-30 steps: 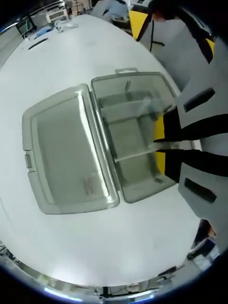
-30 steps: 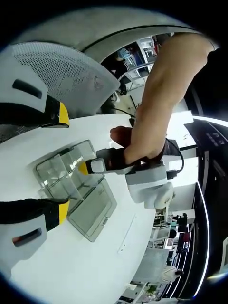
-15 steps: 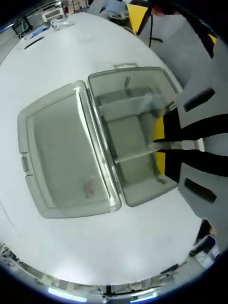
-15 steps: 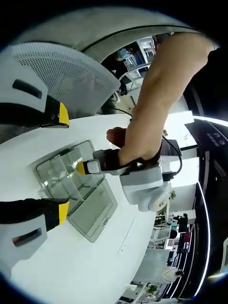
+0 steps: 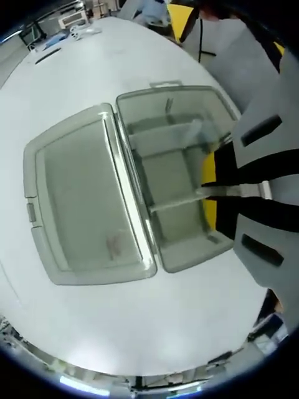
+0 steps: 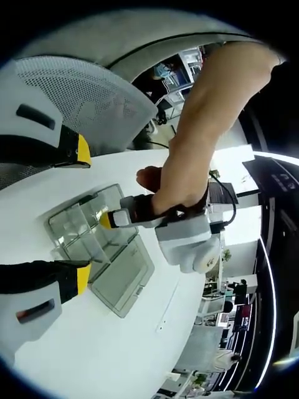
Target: Insert the divider into the dual guide fixture by aligning both edges with the guide slots and pushing it downward to the bottom, including one-sided entry, uneven engagement, binding, and posture correction.
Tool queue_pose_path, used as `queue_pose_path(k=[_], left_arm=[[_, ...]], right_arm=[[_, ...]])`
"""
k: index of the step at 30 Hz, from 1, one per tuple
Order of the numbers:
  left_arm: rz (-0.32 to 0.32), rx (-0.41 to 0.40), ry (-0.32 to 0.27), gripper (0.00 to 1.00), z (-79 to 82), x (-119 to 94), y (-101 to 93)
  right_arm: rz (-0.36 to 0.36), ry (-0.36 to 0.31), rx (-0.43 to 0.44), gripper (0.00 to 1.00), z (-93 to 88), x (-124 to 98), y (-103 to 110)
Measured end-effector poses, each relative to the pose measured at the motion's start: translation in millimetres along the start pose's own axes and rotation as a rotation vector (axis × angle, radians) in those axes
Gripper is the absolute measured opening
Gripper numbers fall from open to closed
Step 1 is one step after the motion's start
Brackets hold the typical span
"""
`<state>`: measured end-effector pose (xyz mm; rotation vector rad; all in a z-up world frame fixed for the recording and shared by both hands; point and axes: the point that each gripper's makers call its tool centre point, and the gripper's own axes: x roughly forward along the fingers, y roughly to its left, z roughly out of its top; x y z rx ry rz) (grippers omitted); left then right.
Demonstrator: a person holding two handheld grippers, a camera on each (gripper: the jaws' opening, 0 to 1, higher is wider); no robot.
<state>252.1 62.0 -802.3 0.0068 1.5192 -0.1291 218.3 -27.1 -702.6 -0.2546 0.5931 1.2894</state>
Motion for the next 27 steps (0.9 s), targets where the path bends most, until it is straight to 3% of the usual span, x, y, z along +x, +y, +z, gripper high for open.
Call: queue_pose_path(k=[15, 27], left_arm=[[-0.115, -0.032, -0.072, 0.12, 4.2, -7, 2.7], [-0.162, -0.074, -0.086, 0.10, -4.3, -14, -0.4]], right_arm=[[-0.006, -0.006, 0.002, 0.57, 3.8, 0, -2], [-0.003, -0.008, -0.005, 0.57, 7.1, 1, 0]])
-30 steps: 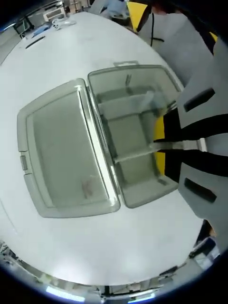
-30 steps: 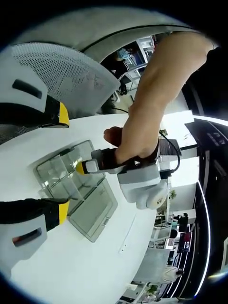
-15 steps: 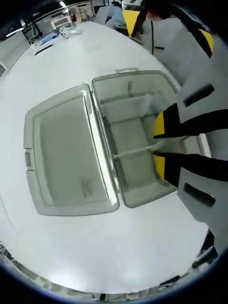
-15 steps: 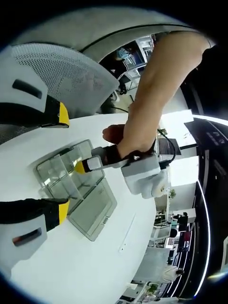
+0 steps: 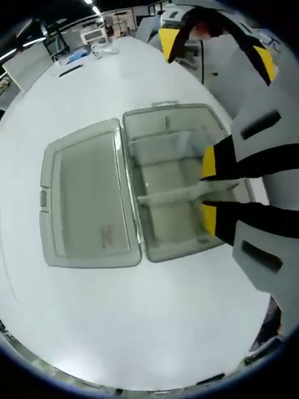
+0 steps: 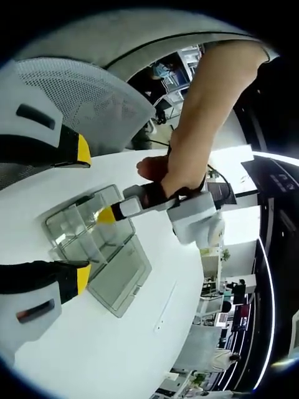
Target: Insert the divider into the dual guide fixture by aligning both edges with the guide slots and pushing it downward to the bottom, including one-sided entry, uneven engagement, binding, and posture correction.
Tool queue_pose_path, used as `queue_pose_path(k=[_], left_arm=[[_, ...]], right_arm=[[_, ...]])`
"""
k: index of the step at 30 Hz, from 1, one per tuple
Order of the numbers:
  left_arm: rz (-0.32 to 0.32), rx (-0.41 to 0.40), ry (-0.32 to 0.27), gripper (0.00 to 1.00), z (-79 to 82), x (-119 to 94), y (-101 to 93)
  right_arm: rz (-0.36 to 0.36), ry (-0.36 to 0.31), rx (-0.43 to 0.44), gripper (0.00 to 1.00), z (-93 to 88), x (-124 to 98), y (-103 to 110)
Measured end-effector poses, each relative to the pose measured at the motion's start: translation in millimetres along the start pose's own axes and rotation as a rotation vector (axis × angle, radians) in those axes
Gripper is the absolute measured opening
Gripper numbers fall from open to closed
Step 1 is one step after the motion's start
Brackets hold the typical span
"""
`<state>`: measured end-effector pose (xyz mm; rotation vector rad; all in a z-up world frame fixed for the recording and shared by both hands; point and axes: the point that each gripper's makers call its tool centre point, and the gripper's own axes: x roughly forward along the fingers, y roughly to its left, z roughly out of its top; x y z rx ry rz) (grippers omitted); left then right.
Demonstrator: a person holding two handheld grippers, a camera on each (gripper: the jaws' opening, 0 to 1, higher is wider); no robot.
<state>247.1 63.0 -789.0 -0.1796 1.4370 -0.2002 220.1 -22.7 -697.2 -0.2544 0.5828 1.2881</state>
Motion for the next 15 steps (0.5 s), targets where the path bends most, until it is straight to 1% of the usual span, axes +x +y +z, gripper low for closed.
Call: queue_pose_path(k=[1, 4, 8, 12, 15], left_arm=[[0.000, 0.002, 0.001, 0.09, -0.5, -0.4, 0.0], [0.001, -0.030, 0.016, 0.07, -3.4, -1.5, 0.6], [-0.005, -0.028, 0.020, 0.03, -3.5, -1.1, -4.5], [0.012, -0.020, 0.021, 0.02, -4.2, -1.2, -5.2], [0.022, -0.029, 0.028, 0.01, -4.2, -0.3, -4.1]], right_arm=[[0.000, -0.001, 0.001, 0.57, 0.4, 0.0, 0.2], [0.000, 0.001, -0.002, 0.57, 0.6, 0.0, 0.9], [-0.001, 0.002, -0.003, 0.57, 1.5, -0.2, 1.2], [0.000, 0.005, -0.003, 0.57, 1.4, -0.6, 1.0], [-0.002, 0.009, -0.003, 0.57, 0.5, -1.7, 0.2]])
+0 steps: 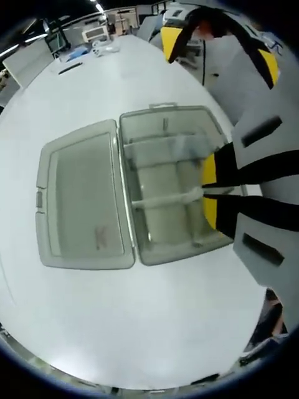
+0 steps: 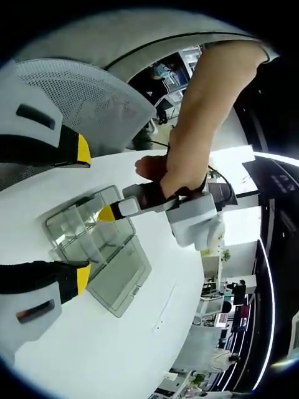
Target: Insert the divider into the dual guide fixture by aligning both edges with the guide slots and pushing it downward to the bottom, including one-sided entry, uneven engagement, binding, and posture correction.
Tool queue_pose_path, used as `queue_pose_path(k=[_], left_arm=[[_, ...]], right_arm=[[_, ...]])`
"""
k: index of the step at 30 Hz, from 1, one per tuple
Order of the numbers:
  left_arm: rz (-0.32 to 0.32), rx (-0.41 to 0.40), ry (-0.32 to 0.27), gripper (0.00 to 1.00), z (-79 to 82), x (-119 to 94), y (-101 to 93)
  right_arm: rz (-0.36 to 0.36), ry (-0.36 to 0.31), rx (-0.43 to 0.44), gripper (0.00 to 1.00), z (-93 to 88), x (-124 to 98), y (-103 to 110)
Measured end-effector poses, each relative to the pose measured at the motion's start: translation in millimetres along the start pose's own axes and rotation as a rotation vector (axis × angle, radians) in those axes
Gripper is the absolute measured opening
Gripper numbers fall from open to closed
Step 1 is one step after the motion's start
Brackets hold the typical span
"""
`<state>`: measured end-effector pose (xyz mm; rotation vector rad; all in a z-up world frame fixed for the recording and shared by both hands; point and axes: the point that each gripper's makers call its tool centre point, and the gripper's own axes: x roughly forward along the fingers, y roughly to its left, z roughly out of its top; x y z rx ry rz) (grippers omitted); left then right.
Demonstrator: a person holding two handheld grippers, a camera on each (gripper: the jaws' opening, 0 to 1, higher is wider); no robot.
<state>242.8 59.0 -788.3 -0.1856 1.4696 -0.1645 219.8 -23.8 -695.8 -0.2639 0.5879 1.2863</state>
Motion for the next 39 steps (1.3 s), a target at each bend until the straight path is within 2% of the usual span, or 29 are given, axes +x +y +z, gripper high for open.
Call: queue_pose_path(k=[9, 15, 21, 24, 28, 31, 34, 39], left_arm=[[0.064, 0.061, 0.009, 0.00, -0.5, 1, -0.4], [0.056, 0.066, -0.005, 0.00, -1.8, 1, -0.4], [0.000, 0.094, -0.045, 0.03, -0.5, -1, -2.6], [-0.016, 0.130, -0.084, 0.05, 1.0, -2, -2.6], [-0.016, 0.158, -0.139, 0.15, 4.6, -5, 1.9], [-0.061, 0.145, -0.172, 0.21, 6.2, -9, -1.8], [-0.081, 0.172, -0.233, 0.29, 9.3, -17, -3.9], [-0.135, 0.194, -0.321, 0.33, 10.1, -33, -7.7]], right_arm=[[-0.005, 0.004, -0.004, 0.57, 1.1, -2, -1], [-0.006, 0.006, -0.006, 0.57, 1.6, -3, 2], [-0.014, 0.012, -0.004, 0.58, -0.3, -8, 2], [-0.022, 0.018, -0.001, 0.58, -2.1, -11, 1], [-0.031, 0.022, 0.001, 0.58, -4.0, -15, 0], [-0.036, 0.026, 0.001, 0.58, -4.8, -16, -1], [-0.041, 0.030, 0.001, 0.58, -5.9, -17, -1], [-0.047, 0.037, 0.002, 0.59, -7.6, -18, 0]])
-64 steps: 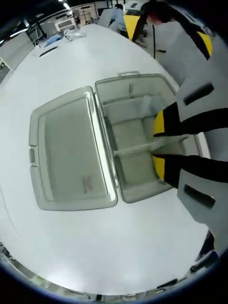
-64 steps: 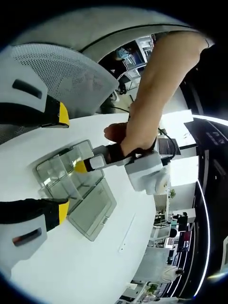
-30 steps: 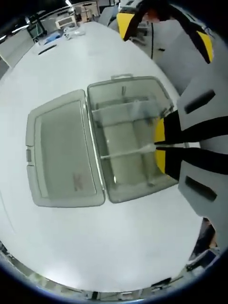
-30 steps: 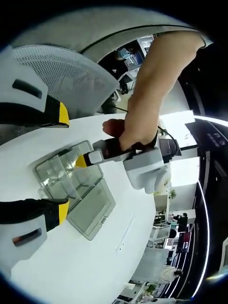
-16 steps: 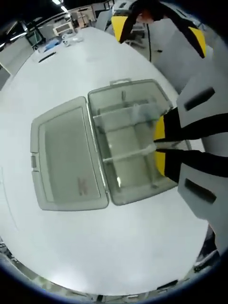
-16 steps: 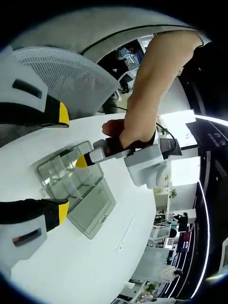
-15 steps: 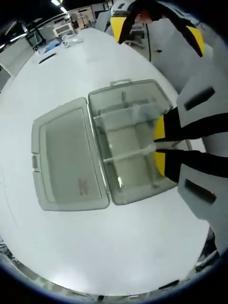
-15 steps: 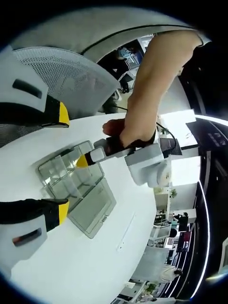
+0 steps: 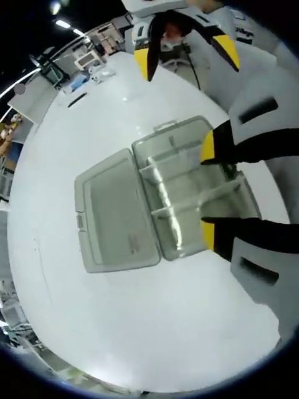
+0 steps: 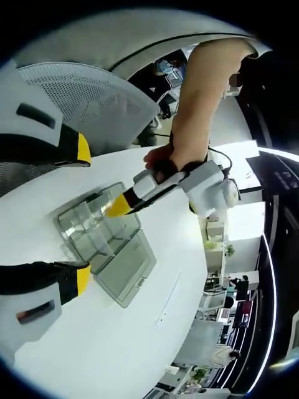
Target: Insert the divider into the dual guide fixture by aligning both edges with the guide slots and pushing it downward to the bottom, including one-sided entry, uneven engagement, binding, and posture correction.
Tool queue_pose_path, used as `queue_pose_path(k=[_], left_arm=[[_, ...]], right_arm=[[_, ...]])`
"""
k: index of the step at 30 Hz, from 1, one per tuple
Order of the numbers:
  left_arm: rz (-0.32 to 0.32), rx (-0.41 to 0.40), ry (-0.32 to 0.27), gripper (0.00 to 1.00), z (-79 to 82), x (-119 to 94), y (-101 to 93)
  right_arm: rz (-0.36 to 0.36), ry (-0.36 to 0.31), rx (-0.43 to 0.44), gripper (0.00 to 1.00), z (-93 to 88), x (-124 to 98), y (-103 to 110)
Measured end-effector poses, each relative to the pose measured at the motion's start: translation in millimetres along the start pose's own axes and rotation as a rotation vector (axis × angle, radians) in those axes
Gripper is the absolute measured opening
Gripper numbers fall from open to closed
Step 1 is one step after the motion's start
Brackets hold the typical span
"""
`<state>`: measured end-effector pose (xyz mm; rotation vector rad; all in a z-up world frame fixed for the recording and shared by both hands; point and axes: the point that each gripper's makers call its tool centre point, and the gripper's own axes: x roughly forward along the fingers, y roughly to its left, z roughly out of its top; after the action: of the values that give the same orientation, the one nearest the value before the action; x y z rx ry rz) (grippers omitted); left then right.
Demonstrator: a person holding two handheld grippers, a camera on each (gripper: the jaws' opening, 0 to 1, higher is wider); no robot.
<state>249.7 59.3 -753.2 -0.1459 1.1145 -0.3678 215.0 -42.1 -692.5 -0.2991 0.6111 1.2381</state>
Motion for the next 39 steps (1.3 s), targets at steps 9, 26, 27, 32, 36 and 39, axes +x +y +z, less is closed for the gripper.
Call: queue_pose_path(k=[9, 26, 27, 32, 36, 39], left_arm=[[-0.086, 0.023, -0.131, 0.38, 3.8, -26, -12.5], [-0.208, 0.154, -0.318, 0.46, 11.0, -48, -32.7], [-0.213, 0.160, -0.328, 0.46, 11.2, -49, -34.0], [-0.241, 0.180, -0.359, 0.49, 10.7, -51, -41.4], [-0.251, 0.199, -0.389, 0.50, 14.3, -56, -44.8], [-0.254, 0.221, -0.397, 0.51, 14.8, -57, -45.3]], right_arm=[[-0.014, 0.013, 0.005, 0.59, -5.3, -2, -3], [-0.058, 0.053, 0.015, 0.60, -28.2, -13, -20], [-0.062, 0.057, 0.018, 0.59, -30.1, -15, -22], [-0.076, 0.075, 0.025, 0.59, -41.5, -20, -33], [-0.092, 0.080, 0.036, 0.59, -47.7, -26, -41], [-0.103, 0.084, 0.042, 0.59, -52.8, -30, -46]])
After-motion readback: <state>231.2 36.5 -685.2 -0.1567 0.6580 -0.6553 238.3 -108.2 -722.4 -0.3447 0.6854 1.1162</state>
